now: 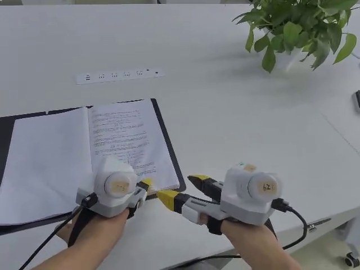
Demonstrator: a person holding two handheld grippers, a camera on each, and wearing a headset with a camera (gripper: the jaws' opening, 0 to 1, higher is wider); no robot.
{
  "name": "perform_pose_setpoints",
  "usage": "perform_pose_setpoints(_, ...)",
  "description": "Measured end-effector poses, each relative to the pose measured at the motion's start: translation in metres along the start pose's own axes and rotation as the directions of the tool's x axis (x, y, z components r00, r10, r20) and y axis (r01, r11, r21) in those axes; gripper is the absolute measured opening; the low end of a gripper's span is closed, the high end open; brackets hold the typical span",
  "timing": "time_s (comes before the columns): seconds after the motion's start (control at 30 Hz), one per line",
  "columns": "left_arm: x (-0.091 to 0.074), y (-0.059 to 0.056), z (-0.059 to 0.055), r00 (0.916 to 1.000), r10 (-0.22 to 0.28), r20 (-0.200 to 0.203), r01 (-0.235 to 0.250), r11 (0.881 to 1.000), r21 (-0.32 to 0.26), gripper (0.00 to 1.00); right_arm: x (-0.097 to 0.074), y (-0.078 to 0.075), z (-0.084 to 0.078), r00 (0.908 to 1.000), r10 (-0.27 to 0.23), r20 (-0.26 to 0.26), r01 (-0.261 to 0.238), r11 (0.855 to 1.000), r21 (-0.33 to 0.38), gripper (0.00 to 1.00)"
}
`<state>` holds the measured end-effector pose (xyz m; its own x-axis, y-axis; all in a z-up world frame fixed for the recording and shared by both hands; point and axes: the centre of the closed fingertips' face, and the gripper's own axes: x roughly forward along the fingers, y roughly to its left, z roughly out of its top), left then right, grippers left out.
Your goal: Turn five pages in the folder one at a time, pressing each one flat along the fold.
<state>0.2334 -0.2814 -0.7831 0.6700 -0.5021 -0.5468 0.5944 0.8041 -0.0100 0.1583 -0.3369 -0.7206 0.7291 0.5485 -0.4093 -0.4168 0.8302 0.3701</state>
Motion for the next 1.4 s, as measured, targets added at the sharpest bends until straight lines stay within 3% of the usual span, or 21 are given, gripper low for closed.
perform_pose_setpoints(0.6, 0.002, 0.009, 0.002, 0.9999, 0.01, 0.002, -0.01, 1.0, 0.001, 0.14, 0.006, -0.005, -0.003, 1.0, 0.0, -0.006, 0.0, 1.0, 0.029, 0.5)
perform_pose_setpoints(0.63, 0.002, 0.02, 0.0, 0.9982, 0.06, -0.005, -0.06, 0.998, -0.017, 0.06, 0.007, -0.005, -0.003, 1.0, 0.0, -0.006, 0.0, 1.0, 0.03, 0.5)
perform_pose_setpoints(0.67, 0.001, 0.026, -0.001, 0.997, 0.077, -0.009, -0.077, 0.997, -0.029, 0.0, 0.007, -0.005, -0.003, 1.0, 0.001, -0.006, -0.001, 1.0, 0.031, 0.5)
perform_pose_setpoints(0.7, 0.003, 0.022, 0.0, 0.9996, 0.029, -0.006, -0.029, 0.999, -0.04, 0.0, 0.008, -0.005, -0.003, 1.0, 0.002, -0.009, -0.002, 0.999, 0.033, 0.5)
perform_pose_setpoints(0.77, 0.003, 0.021, 0.0, 0.9996, 0.024, -0.013, -0.023, 0.998, 0.056, 0.0, 0.01, -0.006, -0.002, 1.0, 0.004, -0.007, -0.003, 0.999, 0.032, 0.5)
perform_pose_setpoints(0.83, 0.003, 0.021, 0.001, 0.9992, 0.035, -0.017, -0.036, 0.999, -0.017, 0.0, 0.013, -0.007, -0.001, 1.0, 0.004, -0.006, -0.004, 0.999, 0.039, 0.49)
perform_pose_setpoints(0.9, 0.002, 0.021, 0.001, 0.9992, 0.038, -0.014, -0.038, 0.999, -0.024, 0.0, 0.015, -0.009, -0.001, 1.0, 0.0, -0.006, 0.0, 0.999, 0.044, 0.49)
perform_pose_setpoints(1.0, 0.002, 0.022, 0.001, 0.9994, 0.033, -0.005, -0.034, 0.99, -0.138, 0.0, 0.019, -0.009, 0.002, 1.0, 0.004, -0.003, -0.004, 0.999, 0.053, 0.48)
perform_pose_setpoints(1.17, 0.001, 0.024, 0.002, 0.9997, 0.025, 0.001, -0.025, 0.984, -0.177, 0.0, 0.027, -0.013, 0.006, 1.0, 0.006, -0.002, -0.006, 0.998, 0.059, 0.47)
perform_pose_setpoints(1.4, 0.001, 0.026, 0.002, 0.9998, 0.012, 0.013, -0.008, 0.953, -0.301, 0.0, 0.045, -0.029, 0.012, 1.0, -0.003, 0.001, 0.003, 0.996, 0.094, 0.44)
